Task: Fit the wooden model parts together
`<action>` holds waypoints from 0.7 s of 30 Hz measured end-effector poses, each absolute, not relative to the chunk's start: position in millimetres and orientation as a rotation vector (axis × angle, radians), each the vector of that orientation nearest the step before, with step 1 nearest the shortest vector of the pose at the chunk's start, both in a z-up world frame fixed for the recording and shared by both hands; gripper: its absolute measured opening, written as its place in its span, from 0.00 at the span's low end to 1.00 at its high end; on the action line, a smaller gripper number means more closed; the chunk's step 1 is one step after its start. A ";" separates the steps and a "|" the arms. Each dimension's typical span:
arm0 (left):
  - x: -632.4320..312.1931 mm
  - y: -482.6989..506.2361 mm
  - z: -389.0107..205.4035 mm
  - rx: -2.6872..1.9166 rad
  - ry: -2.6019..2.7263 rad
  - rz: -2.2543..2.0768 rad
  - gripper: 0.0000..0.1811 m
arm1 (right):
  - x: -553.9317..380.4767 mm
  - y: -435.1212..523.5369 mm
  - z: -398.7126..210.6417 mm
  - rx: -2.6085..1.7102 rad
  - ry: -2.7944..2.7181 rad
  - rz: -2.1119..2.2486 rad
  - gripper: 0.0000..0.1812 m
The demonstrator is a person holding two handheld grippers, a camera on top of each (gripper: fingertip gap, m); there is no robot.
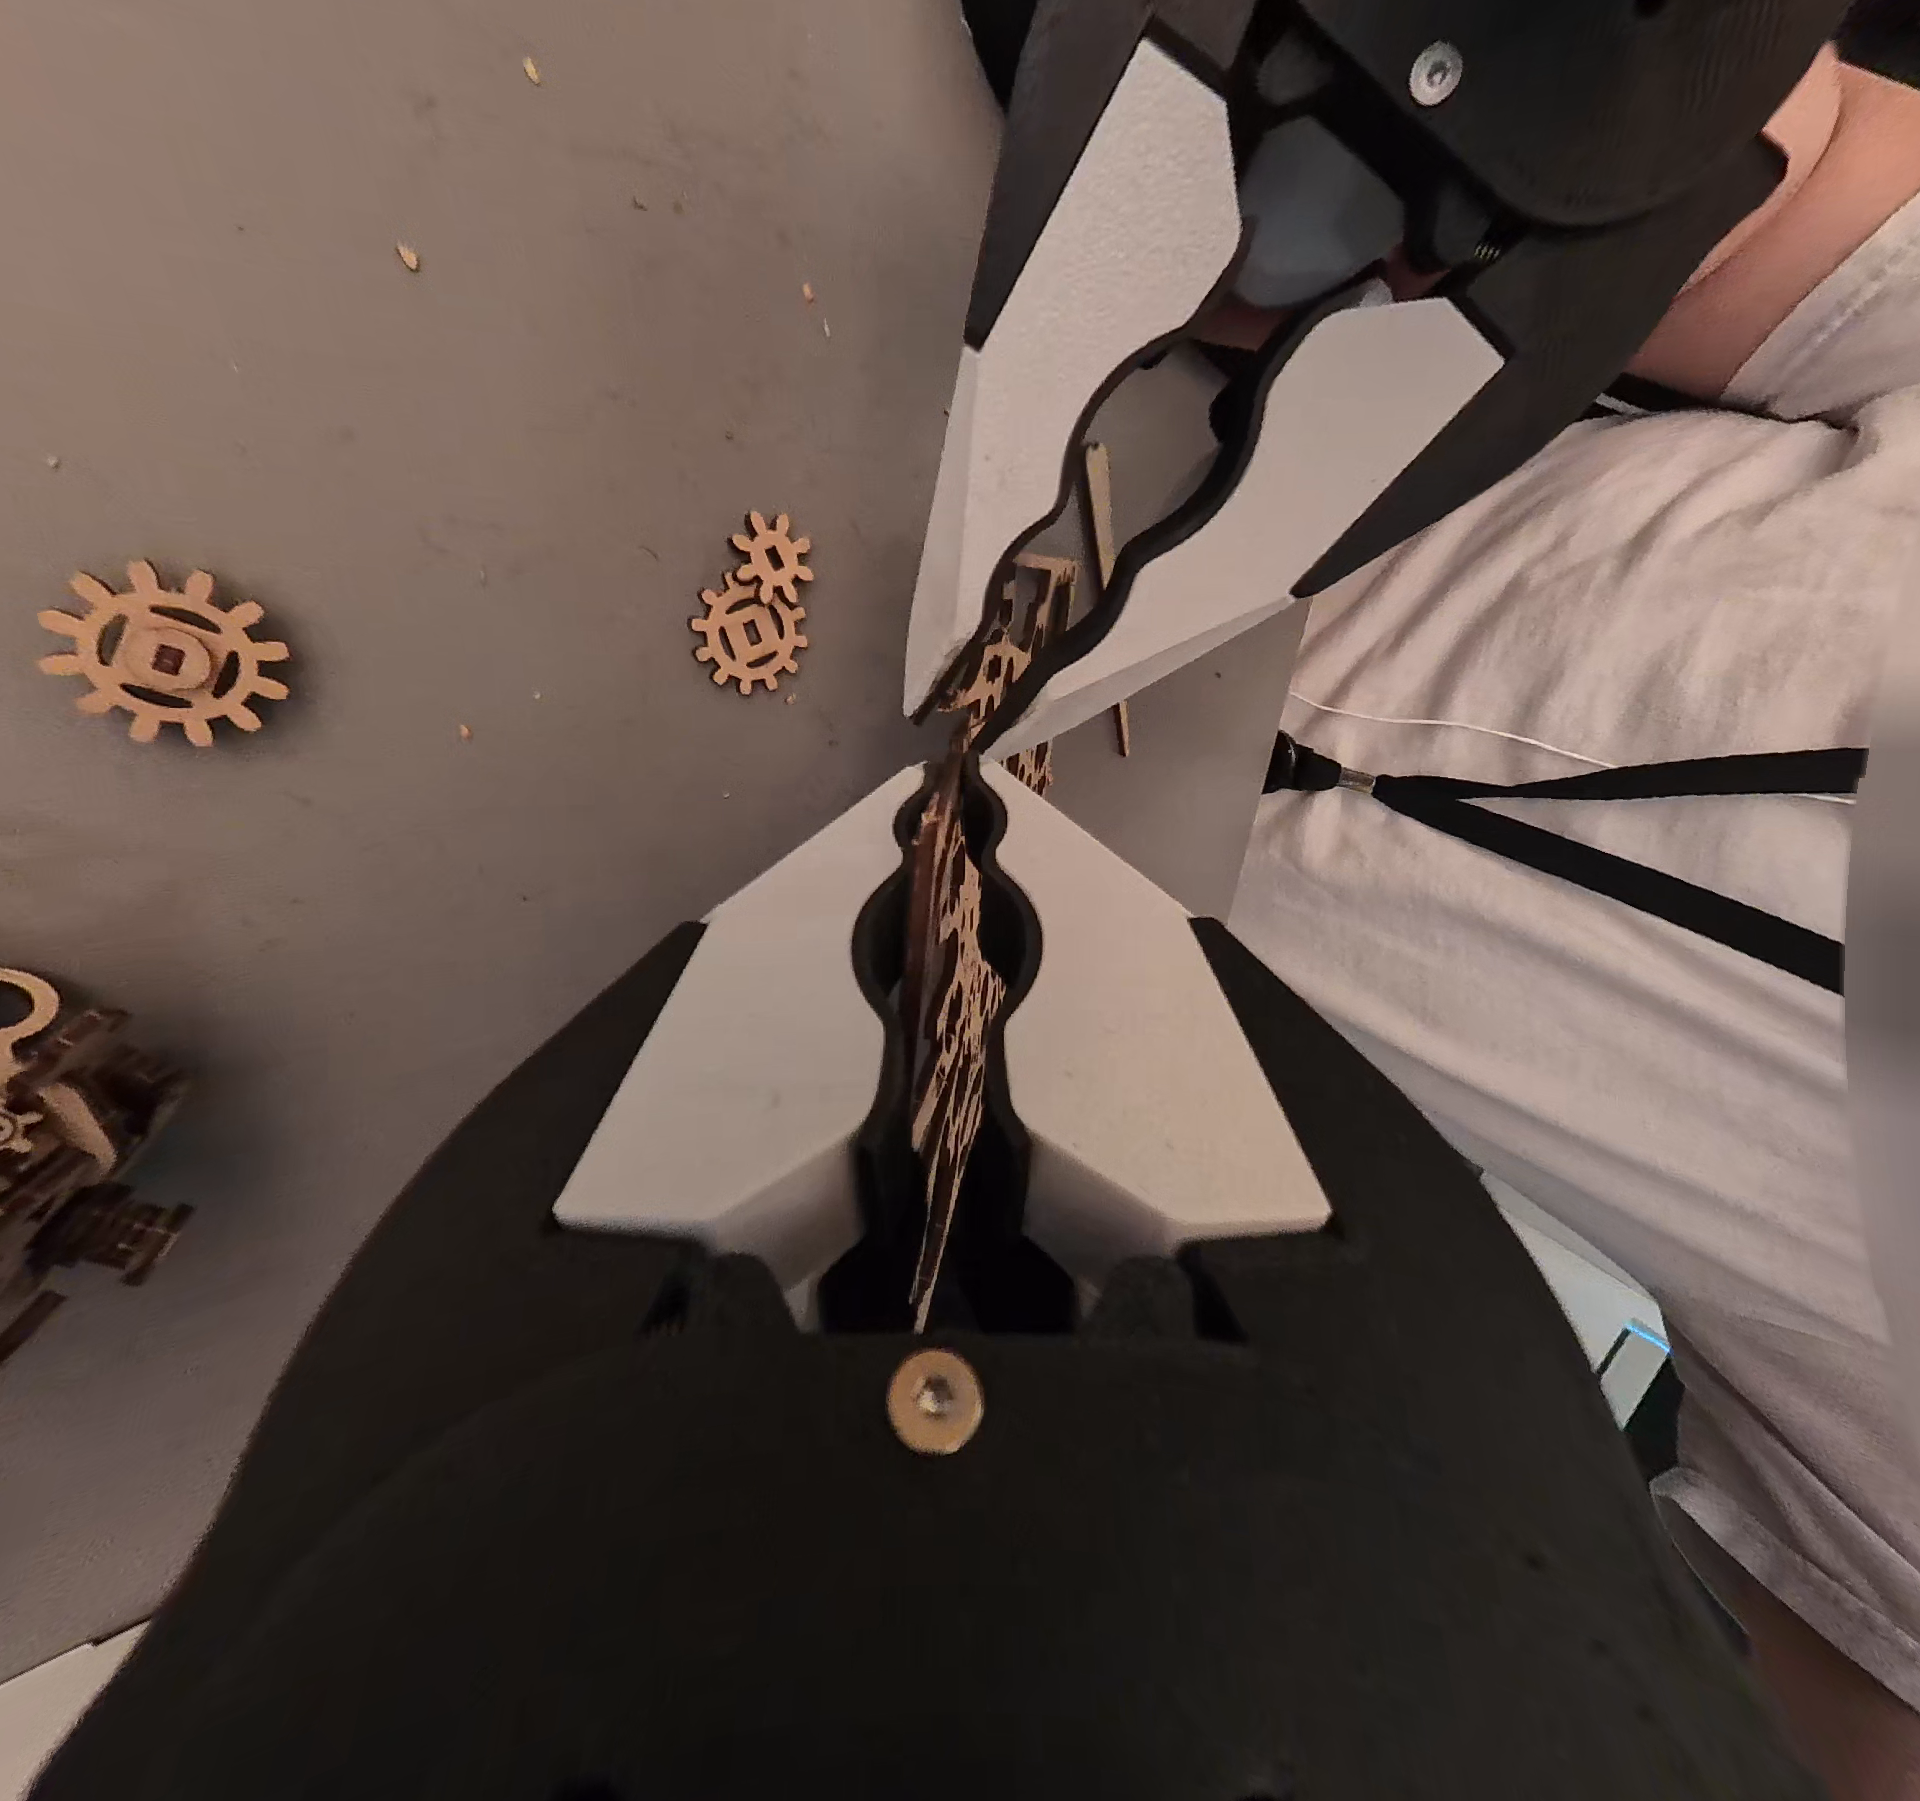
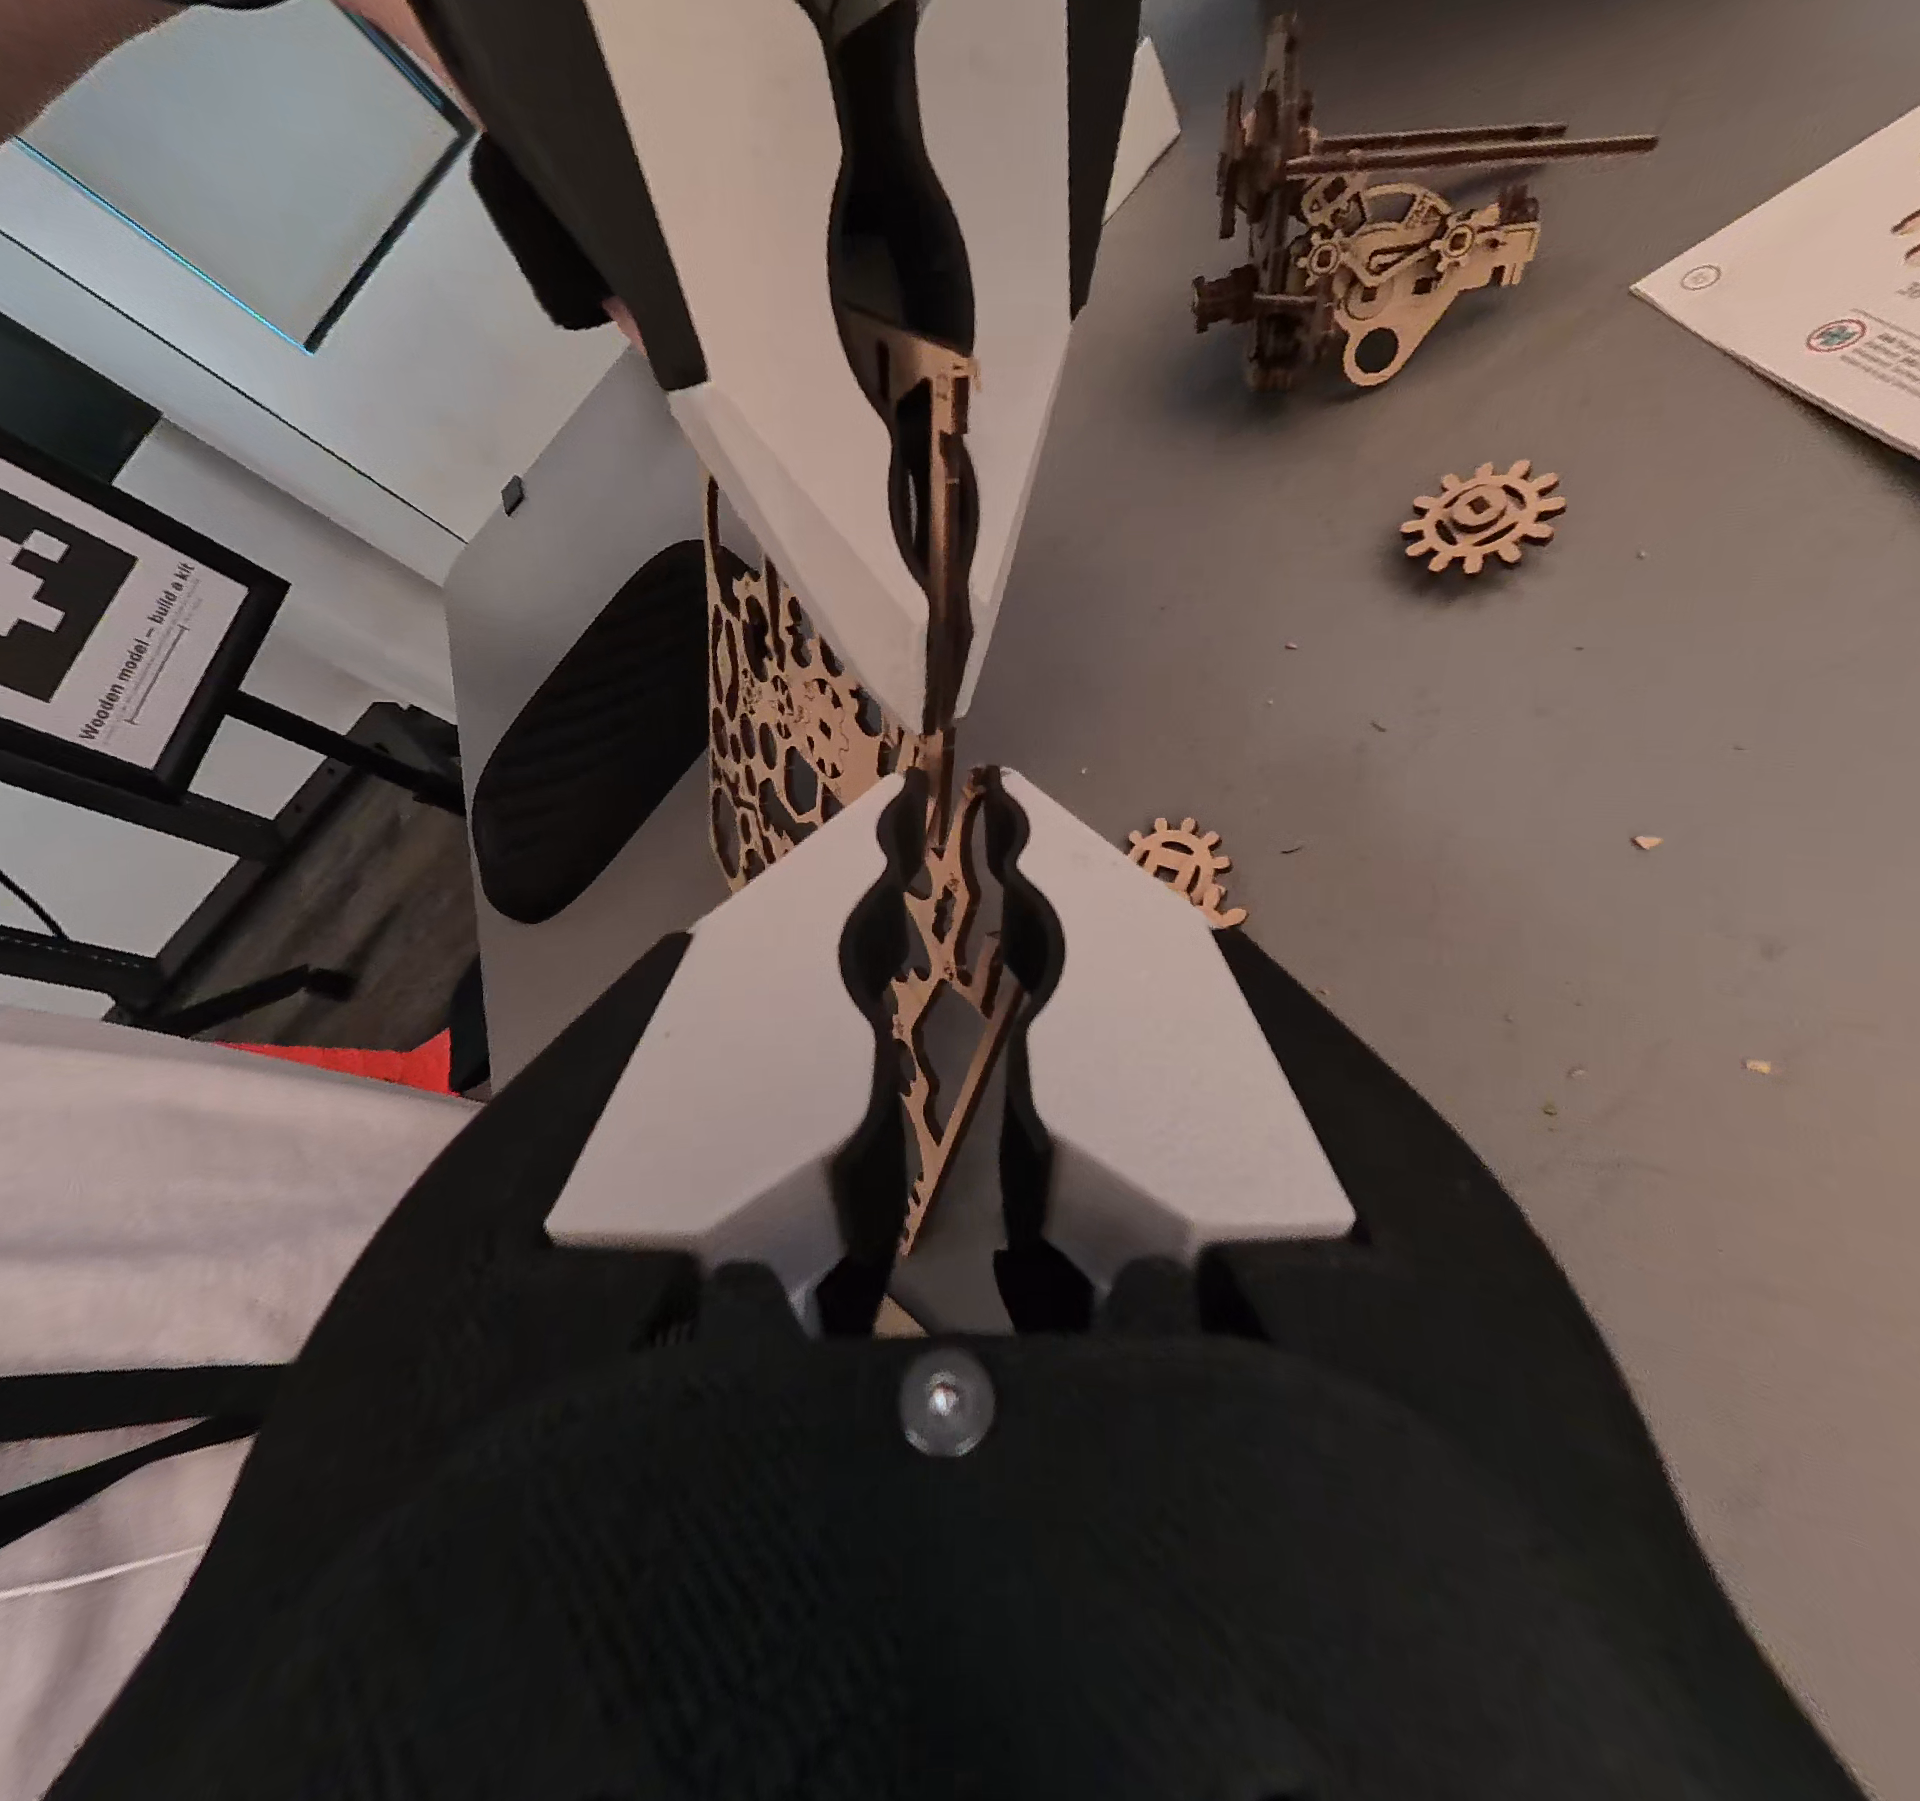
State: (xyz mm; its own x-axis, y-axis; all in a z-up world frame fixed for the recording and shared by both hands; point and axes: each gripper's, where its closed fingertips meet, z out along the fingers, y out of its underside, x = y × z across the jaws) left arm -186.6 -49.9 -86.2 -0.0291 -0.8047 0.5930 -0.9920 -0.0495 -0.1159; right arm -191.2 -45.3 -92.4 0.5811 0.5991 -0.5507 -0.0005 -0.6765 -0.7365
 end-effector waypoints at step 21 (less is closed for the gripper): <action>-187.0 -52.9 -87.9 1.927 -1.850 0.737 0.00 | -192.4 -49.3 -96.5 -2.155 -0.475 1.105 0.04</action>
State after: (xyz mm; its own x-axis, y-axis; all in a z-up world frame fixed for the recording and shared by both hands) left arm -187.0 -52.9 -87.9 0.0020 -0.8008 0.5989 -0.9933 -0.0707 -0.0912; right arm -192.4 -49.3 -96.5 0.5768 0.5786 -0.5766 0.0197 -0.7155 -0.6983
